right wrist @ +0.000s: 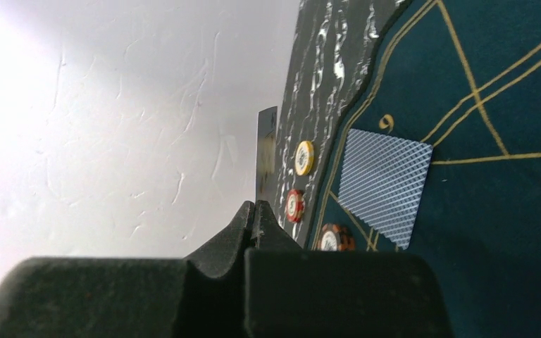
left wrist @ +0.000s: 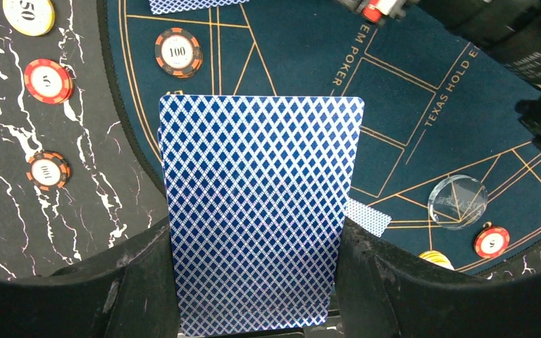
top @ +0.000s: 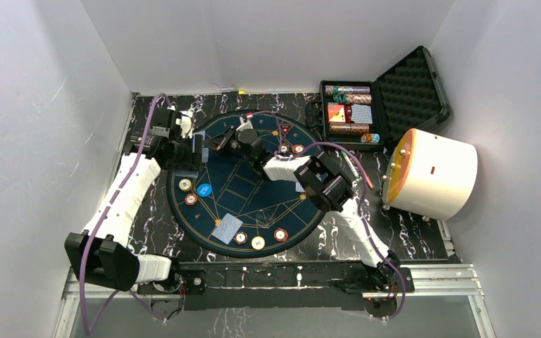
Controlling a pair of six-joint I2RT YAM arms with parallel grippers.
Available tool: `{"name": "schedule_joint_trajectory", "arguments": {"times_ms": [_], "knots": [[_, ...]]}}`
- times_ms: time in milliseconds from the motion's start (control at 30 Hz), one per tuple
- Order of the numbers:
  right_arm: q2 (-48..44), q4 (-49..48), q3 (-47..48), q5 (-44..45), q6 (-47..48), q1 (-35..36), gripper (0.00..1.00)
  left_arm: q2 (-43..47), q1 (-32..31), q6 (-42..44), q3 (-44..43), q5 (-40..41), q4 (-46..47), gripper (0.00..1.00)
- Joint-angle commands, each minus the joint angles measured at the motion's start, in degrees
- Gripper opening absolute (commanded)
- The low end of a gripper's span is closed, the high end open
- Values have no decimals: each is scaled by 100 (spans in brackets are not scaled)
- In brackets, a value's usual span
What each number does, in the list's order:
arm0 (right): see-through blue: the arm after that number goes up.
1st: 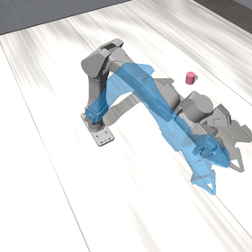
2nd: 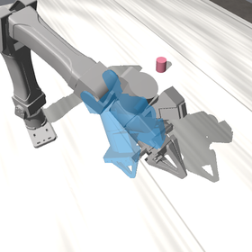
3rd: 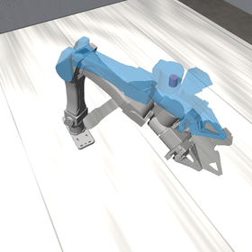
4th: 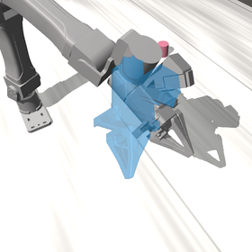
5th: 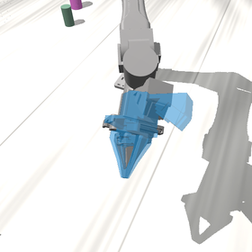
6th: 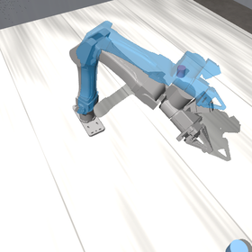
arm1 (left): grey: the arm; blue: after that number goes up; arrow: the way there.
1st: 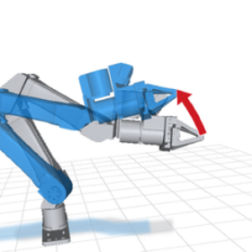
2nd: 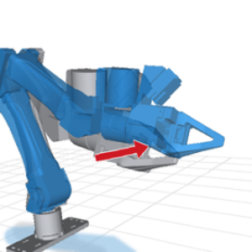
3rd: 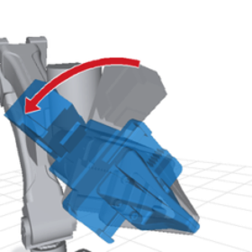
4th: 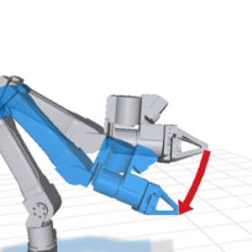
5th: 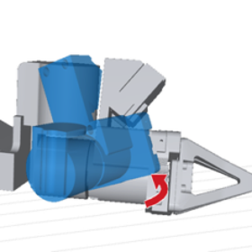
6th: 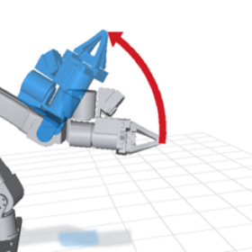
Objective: Distribute texas hold em gaming equipment
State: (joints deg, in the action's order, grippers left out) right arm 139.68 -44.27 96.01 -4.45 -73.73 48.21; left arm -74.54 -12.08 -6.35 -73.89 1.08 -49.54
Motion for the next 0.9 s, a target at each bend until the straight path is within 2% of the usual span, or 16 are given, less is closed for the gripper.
{"name": "schedule_joint_trajectory", "arguments": {"times_ms": [0, 333, 467, 567, 667, 700, 867], "knots": [[434, 226, 718, 393, -51, 58, 0, 122, 30, 77, -223, -52, -117, 0], [809, 774, 1189, 384, 130, 247, 0, 121, 40, 159, -162, -61, -92, 0], [778, 1250, 1308, 203, 216, 246, 18, 112, 47, 142, -116, -119, -65, 0], [349, 1920, 1064, -20, 605, 154, 41, 100, 46, 143, -81, -179, -73, 0], [-328, 2994, 861, -566, 1430, -76, 59, 47, 46, 166, 9, -375, -22, 0], [-610, 3309, 698, -834, 1802, -173, 63, 12, 47, 209, 28, -433, -21, 0], [-2239, 4618, -717, -2022, 3684, -933, 68, -131, 25, 508, 157, -640, 6, 0]]}}
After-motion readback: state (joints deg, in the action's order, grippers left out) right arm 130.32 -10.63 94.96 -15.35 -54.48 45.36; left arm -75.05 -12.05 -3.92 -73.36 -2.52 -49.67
